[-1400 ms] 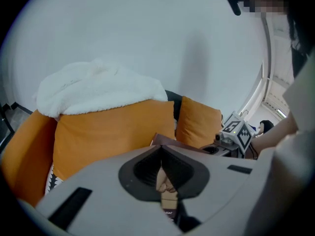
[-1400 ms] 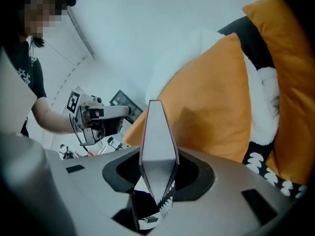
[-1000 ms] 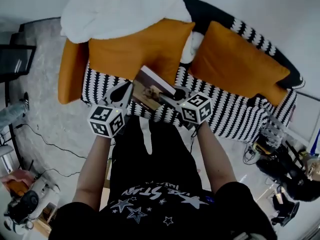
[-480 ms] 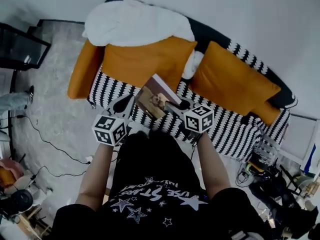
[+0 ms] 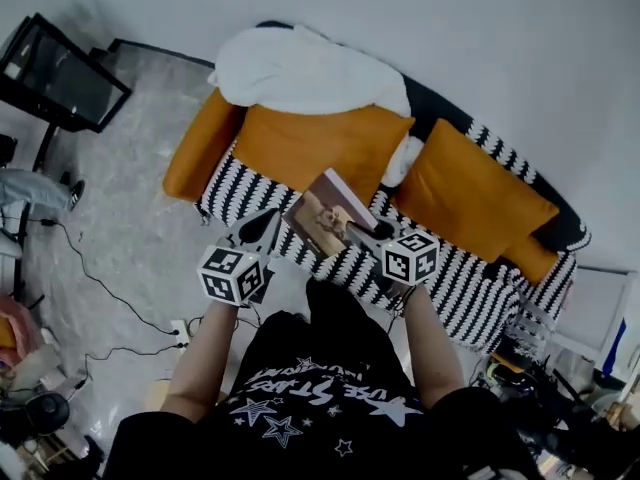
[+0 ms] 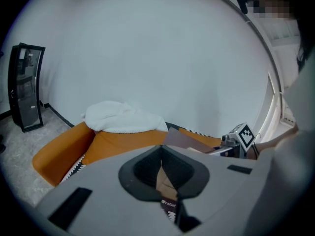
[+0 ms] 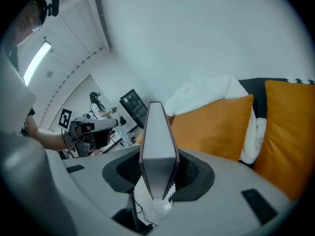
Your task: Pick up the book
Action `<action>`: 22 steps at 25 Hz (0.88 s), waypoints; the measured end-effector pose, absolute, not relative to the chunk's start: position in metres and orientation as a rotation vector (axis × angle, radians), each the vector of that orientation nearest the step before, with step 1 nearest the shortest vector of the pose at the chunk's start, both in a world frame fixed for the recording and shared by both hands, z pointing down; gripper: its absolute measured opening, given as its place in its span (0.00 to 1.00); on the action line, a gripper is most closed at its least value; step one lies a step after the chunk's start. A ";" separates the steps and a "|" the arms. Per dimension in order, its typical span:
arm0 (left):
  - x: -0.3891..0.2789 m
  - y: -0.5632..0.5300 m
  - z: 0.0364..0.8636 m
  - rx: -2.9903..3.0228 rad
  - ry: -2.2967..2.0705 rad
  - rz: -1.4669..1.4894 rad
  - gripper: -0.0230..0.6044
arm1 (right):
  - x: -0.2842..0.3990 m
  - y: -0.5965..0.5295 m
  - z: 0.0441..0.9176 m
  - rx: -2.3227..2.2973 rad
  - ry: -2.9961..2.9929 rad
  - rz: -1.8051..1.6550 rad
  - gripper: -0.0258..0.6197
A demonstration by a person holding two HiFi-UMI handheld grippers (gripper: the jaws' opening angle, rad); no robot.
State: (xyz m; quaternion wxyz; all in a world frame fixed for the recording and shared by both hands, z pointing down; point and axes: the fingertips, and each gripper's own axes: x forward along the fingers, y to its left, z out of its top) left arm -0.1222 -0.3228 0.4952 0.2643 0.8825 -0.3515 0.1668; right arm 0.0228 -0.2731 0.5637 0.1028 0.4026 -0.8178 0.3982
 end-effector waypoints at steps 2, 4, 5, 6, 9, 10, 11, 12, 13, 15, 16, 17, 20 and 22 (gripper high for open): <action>-0.129 -0.315 0.493 2.381 -0.948 0.443 0.05 | 0.017 -0.270 0.556 1.191 -2.418 1.150 0.28; -0.137 -0.305 0.492 2.380 -0.943 0.446 0.05 | 0.010 -0.264 0.551 1.193 -2.423 1.142 0.28; -0.141 -0.298 0.490 2.380 -0.943 0.449 0.05 | 0.006 -0.260 0.549 1.192 -2.423 1.142 0.28; -0.146 -0.292 0.488 2.380 -0.943 0.449 0.05 | 0.002 -0.256 0.548 1.192 -2.421 1.141 0.28; -0.156 -0.276 0.479 2.393 -0.946 0.441 0.05 | -0.007 -0.245 0.543 1.195 -2.410 1.127 0.28; -0.159 -0.271 0.476 2.400 -0.949 0.437 0.05 | -0.009 -0.241 0.542 1.196 -2.408 1.121 0.28; -0.163 -0.266 0.472 2.404 -0.954 0.430 0.05 | -0.013 -0.237 0.539 1.195 -2.410 1.116 0.28; -0.167 -0.259 0.469 2.406 -0.960 0.421 0.05 | -0.016 -0.233 0.537 1.194 -2.414 1.112 0.28; -0.171 -0.253 0.466 2.407 -0.967 0.410 0.05 | -0.020 -0.228 0.534 1.193 -2.419 1.108 0.28; -0.180 -0.239 0.461 2.410 -0.979 0.393 0.05 | -0.027 -0.221 0.527 1.194 -2.432 1.092 0.28; -0.184 -0.232 0.459 2.413 -0.983 0.389 0.05 | -0.031 -0.218 0.523 1.195 -2.438 1.079 0.28; -0.187 -0.226 0.457 2.416 -0.986 0.387 0.05 | -0.034 -0.215 0.520 1.197 -2.444 1.065 0.28; -0.197 -0.208 0.451 2.428 -0.997 0.377 0.05 | -0.046 -0.204 0.510 1.190 -2.464 1.035 0.28; -0.204 -0.196 0.448 2.434 -1.009 0.360 0.05 | -0.055 -0.195 0.504 1.167 -2.480 1.009 0.28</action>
